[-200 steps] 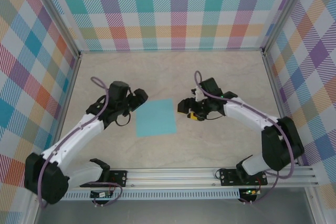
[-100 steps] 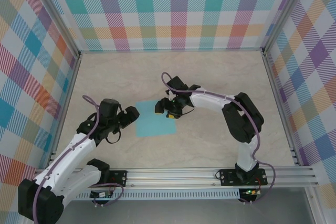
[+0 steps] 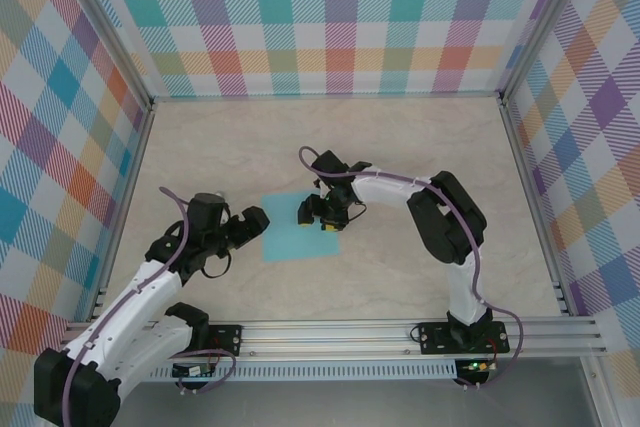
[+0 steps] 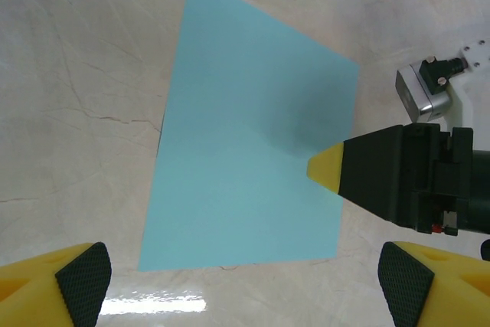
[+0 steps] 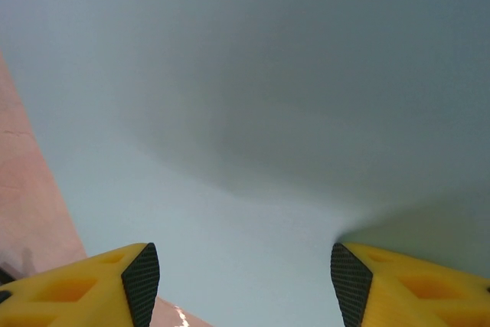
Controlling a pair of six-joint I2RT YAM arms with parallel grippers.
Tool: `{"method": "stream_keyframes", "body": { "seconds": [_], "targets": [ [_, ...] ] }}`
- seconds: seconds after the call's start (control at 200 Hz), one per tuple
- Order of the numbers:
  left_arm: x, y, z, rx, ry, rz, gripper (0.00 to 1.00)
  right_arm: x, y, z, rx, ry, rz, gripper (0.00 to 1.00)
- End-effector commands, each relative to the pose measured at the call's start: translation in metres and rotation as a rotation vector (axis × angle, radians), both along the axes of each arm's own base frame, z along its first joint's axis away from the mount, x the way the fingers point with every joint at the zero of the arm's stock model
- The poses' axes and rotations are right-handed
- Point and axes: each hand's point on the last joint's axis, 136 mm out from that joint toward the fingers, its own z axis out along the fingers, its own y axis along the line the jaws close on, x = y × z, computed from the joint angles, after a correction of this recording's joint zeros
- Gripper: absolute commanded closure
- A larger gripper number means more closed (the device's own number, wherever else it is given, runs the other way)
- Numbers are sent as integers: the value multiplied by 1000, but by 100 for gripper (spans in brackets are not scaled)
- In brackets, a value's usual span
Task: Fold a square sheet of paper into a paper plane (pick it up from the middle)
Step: Move the square sheet of paper to the center of the table.
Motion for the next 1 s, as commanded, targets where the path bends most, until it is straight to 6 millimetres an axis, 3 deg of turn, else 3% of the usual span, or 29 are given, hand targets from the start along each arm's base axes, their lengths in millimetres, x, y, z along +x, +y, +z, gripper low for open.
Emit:
{"method": "stream_keyframes", "body": {
  "seconds": [0.0,0.15,0.375,0.705,0.995],
  "targets": [
    [5,-13,1,-53,-5,-52,8,-21,-63,-24,-219,48,20,36],
    [4,-25,-6,-81,38,-94,9,-17,-82,-8,-190,7,5,34],
    [4,-37,-11,-90,52,-134,9,1,-51,33,-17,-64,-27,33],
    [4,-49,-14,-82,75,-170,9,15,-30,8,-35,-5,-57,36],
    [3,-54,-13,-86,65,-193,9,-2,-81,-17,-285,-13,36,37]
  ]
}}
